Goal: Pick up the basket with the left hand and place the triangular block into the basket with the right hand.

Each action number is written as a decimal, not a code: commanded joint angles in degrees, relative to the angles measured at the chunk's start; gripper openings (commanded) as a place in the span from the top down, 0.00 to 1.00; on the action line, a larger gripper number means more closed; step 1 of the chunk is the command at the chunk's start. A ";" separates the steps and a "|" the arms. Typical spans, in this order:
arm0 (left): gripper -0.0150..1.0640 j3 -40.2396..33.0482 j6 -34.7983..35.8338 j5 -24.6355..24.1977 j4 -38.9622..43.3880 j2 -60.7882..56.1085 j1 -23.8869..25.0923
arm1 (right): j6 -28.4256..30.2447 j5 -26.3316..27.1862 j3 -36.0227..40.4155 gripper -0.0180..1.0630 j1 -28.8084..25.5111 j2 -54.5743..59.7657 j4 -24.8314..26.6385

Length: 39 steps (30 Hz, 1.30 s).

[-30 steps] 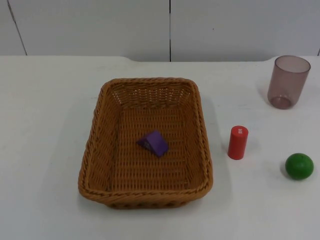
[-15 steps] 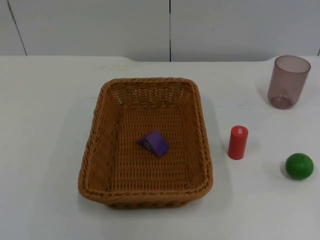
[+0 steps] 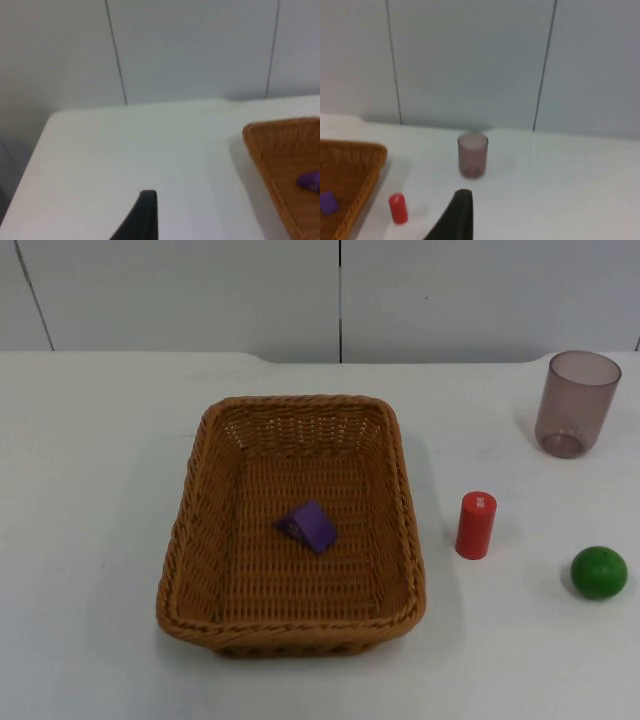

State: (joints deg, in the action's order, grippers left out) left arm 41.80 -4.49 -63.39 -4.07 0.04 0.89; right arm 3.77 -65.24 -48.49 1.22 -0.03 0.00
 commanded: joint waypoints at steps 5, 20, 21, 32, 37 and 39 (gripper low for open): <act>0.08 -7.10 0.87 0.32 1.44 -0.04 -0.30 | -1.44 0.19 7.44 0.12 0.13 0.03 -0.95; 0.08 -13.47 1.98 1.77 2.12 -0.04 -0.30 | -1.44 3.93 15.34 0.12 0.13 0.03 -1.15; 0.08 -13.47 1.98 1.77 2.12 -0.04 -0.30 | -1.44 3.80 16.11 0.12 0.13 0.03 -1.15; 0.08 -13.47 1.97 1.77 2.23 -0.04 -0.30 | -1.44 3.49 18.89 0.12 0.13 0.03 -0.94; 0.08 -13.47 1.97 1.77 2.23 -0.04 -0.30 | -1.44 3.49 18.89 0.12 0.13 0.03 -0.94; 0.08 -13.47 1.97 1.77 2.23 -0.04 -0.30 | -1.72 3.49 18.90 0.12 0.13 0.03 -0.94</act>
State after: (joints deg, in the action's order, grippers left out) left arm 28.63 -3.04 -62.07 -1.98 0.16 0.89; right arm 2.17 -62.10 -29.62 1.44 0.14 -0.84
